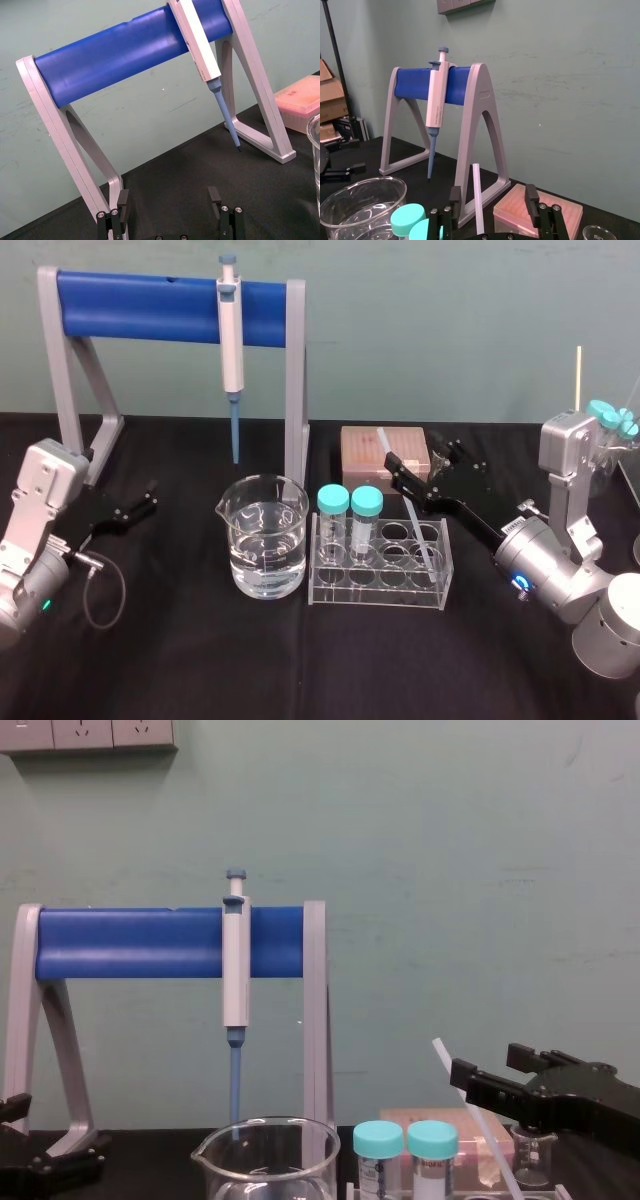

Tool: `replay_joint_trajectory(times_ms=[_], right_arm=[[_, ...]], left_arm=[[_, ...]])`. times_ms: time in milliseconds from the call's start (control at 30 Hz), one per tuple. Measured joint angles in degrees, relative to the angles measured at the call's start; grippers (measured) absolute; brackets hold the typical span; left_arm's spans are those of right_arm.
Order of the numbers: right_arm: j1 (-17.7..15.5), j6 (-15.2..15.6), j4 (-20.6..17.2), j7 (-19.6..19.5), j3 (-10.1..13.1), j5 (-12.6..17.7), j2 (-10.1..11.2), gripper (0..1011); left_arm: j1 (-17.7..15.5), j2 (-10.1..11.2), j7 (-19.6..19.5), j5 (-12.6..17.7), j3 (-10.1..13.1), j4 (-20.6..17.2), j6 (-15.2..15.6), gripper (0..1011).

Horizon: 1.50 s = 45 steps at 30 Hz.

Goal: Pick up the stirring rod with one hand, then place it down.

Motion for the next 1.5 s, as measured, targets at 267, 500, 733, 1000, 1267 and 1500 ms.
replay_joint_trajectory(times_ms=[267, 500, 733, 1000, 1267, 1500], right_arm=[[0.0, 0.0, 0.0, 0.05, 0.0, 0.0, 0.0, 993], [0.03, -0.66, -0.48, -3.97, 1.96, -1.18, -1.07, 1003], [-0.98, 1.41, -0.57, -13.12, 4.61, -5.9, -2.68, 1003], [-2.33, 4.84, -0.24, -15.41, 5.51, -8.29, -2.92, 1003], [-2.37, 4.94, -0.2, -15.47, 5.52, -8.36, -2.93, 1003], [-2.27, 4.73, -0.21, -15.4, 5.47, -8.24, -2.89, 1003]], left_arm=[[0.0, 0.0, 0.0, 0.0, 0.0, 0.0, 0.0, 1000], [0.0, 0.0, 0.0, 0.0, 0.0, 0.0, 0.0, 1000], [0.0, 0.0, 0.0, 0.0, 0.0, 0.0, 0.0, 1000], [0.0, 0.0, 0.0, 0.0, 0.0, 0.0, 0.0, 1000], [0.0, 0.0, 0.0, 0.0, 0.0, 0.0, 0.0, 1000], [0.0, 0.0, 0.0, 0.0, 0.0, 0.0, 0.0, 1000]])
